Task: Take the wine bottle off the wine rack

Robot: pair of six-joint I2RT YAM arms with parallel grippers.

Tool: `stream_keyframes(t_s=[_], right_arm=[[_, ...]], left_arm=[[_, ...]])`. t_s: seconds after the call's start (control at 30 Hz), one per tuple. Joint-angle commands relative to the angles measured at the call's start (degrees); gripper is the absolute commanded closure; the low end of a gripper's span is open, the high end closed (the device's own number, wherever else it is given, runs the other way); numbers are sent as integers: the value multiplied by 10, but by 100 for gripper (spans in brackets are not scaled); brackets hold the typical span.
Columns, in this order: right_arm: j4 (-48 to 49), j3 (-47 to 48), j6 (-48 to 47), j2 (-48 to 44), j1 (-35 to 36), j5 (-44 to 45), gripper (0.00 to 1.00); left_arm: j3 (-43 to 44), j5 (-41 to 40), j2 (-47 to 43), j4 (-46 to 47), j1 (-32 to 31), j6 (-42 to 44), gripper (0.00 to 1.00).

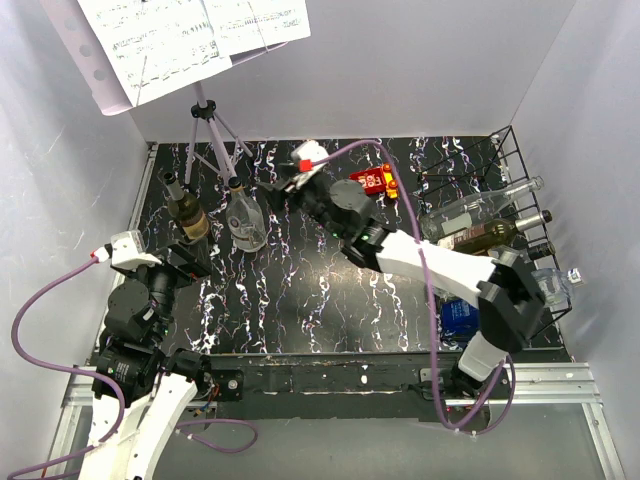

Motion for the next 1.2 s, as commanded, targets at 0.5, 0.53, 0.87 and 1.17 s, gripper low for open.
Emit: stream_keyframes(t_s=[0.5,0.53,0.87,1.17], right_arm=[[-854,145,496,-163,-222,429,32],[-877,151,512,-161,-243,439,32],[-863,108,568,-180,-440,427,30],[-839,138,556,-116,-527,408,30]], left_arm=[[-26,156,3,70,-2,32,2],[-25,157,3,70,-2,31,2],[-26,154,-2,70,-1,31,2],[-26,156,-4,69,-2,31,2]])
